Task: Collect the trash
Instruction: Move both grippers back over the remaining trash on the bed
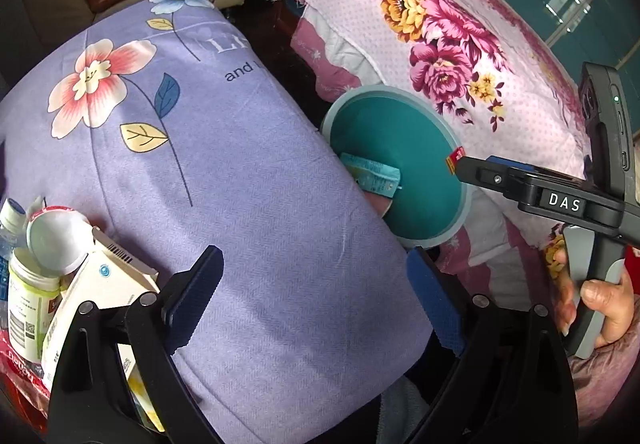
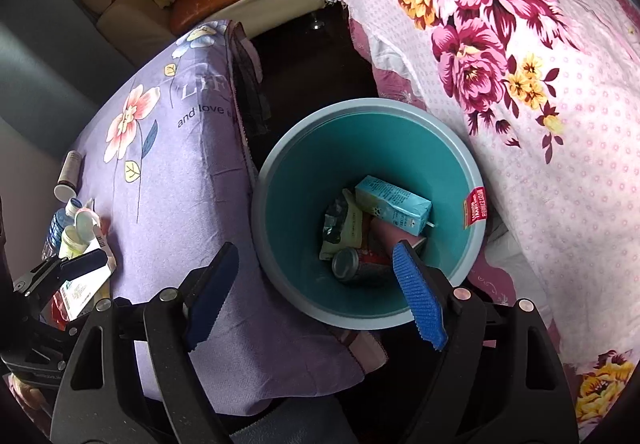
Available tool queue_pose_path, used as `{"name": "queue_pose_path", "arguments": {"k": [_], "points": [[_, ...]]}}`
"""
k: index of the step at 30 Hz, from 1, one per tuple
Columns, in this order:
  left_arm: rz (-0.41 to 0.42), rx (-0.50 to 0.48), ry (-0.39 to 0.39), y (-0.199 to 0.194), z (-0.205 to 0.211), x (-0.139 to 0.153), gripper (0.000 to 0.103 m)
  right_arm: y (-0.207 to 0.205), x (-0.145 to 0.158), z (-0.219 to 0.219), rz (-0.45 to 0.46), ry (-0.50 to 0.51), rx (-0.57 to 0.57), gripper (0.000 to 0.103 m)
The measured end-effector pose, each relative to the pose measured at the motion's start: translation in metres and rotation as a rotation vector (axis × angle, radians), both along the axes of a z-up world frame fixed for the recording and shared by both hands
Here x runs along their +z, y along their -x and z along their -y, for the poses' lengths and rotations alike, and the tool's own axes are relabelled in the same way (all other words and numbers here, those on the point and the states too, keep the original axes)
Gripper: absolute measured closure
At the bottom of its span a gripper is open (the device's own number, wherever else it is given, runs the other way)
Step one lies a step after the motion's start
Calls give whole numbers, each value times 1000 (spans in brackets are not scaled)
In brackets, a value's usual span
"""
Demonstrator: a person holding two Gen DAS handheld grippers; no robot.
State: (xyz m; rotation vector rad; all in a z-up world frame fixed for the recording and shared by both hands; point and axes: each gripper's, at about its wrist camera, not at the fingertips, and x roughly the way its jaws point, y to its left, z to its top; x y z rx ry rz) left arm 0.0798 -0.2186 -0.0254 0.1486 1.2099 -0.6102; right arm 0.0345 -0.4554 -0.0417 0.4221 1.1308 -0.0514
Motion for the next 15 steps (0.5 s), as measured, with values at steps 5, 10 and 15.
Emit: {"name": "queue_pose_path", "arguments": {"k": [5, 10, 15], "points": [[16, 53, 4, 7, -45, 9, 10, -1, 12, -41, -3, 42, 86, 25], [36, 100, 6, 16, -93, 17, 9, -4, 23, -86, -8, 89, 180, 24], [55, 152, 8, 23, -143, 23, 9, -7, 29, -138, -27, 131, 287, 22]]}}
